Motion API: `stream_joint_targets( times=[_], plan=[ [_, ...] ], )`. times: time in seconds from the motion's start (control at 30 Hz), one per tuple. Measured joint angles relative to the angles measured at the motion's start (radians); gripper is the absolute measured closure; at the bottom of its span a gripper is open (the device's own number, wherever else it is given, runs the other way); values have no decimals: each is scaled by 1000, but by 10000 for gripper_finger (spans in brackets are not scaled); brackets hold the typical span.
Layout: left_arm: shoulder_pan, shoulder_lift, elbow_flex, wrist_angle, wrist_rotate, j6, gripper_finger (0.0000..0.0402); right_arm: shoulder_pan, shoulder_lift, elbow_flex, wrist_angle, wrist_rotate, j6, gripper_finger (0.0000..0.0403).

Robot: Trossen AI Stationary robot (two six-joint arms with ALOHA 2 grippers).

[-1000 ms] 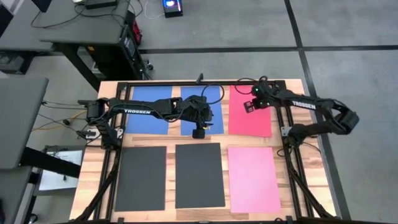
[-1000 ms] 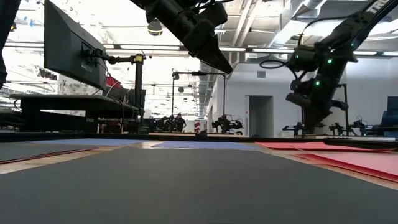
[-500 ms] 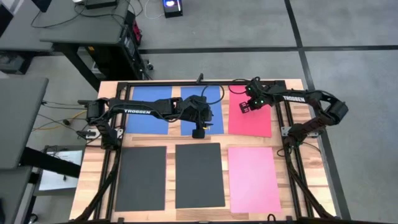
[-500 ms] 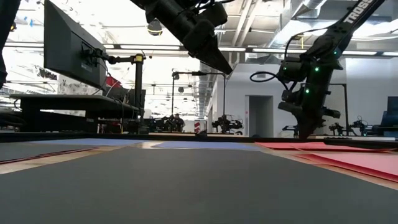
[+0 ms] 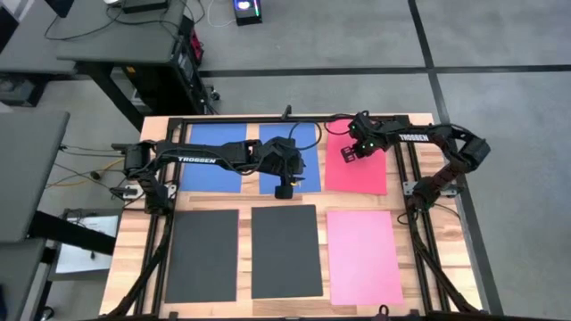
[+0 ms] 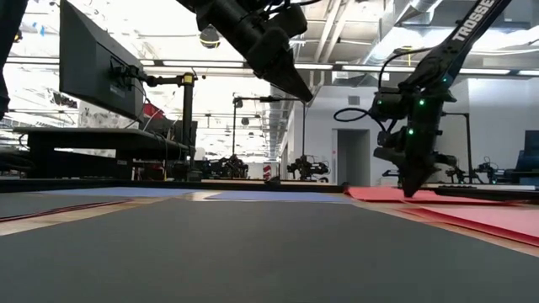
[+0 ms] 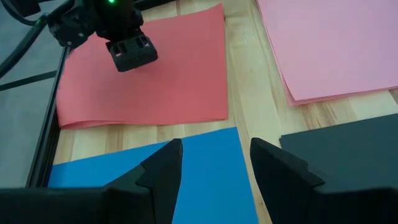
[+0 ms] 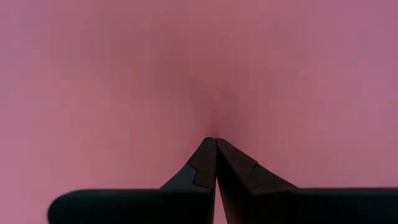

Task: Organize paper
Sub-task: Adjust the stacked colored papers

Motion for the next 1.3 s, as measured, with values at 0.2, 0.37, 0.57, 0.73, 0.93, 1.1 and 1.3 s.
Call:
stream_joint_targets(
  times=[0.2, 0.37, 0.57, 0.73, 0.93, 1.1, 1.3],
  plan=[
    [0, 0, 0, 0, 0, 3, 228, 3, -5, -3, -10, -6, -86, 403],
    [0, 0, 0, 0, 0, 3, 228, 14, -5, -2, -51, -11, -119, 403],
    [0, 0, 0, 0, 0, 3, 228, 55, -5, -1, -87, -2, -134, 403],
    [0, 0, 0, 1, 0, 2, 228, 79, -5, -2, -95, -2, -163, 403],
    [0, 0, 0, 1, 0, 2, 229, 71, -5, -2, -89, -16, -150, 403],
    [0, 0, 0, 1, 0, 0, 229, 55, -6, -3, -76, -30, -132, 403],
    [0, 0, 0, 3, 0, 0, 229, 53, -1, 16, -54, -44, -131, 403]
  ],
)
